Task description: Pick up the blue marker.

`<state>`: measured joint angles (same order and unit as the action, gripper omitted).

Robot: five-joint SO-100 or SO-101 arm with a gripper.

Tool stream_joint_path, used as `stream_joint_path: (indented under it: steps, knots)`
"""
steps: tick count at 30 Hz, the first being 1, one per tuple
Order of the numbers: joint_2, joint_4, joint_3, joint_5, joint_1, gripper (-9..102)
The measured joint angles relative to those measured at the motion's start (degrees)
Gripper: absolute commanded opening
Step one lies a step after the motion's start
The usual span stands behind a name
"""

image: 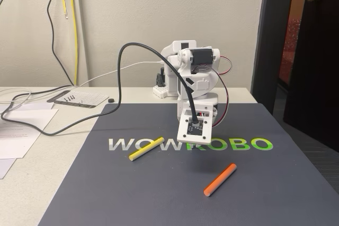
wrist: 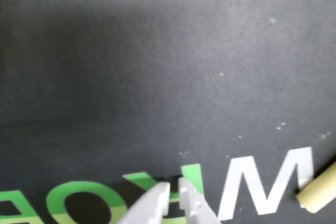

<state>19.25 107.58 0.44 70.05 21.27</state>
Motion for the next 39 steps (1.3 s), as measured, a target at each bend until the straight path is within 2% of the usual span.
stream_joint_path:
  steps: [13, 24, 39]
  knots:
    - [0.5, 0.0, 0.0, 0.0, -0.2, 0]
    - [7.3, 0.0, -1.0, -2.5, -0.8, 0]
    - [24.2, 0.0, -1.3, -14.0, -2.3, 0]
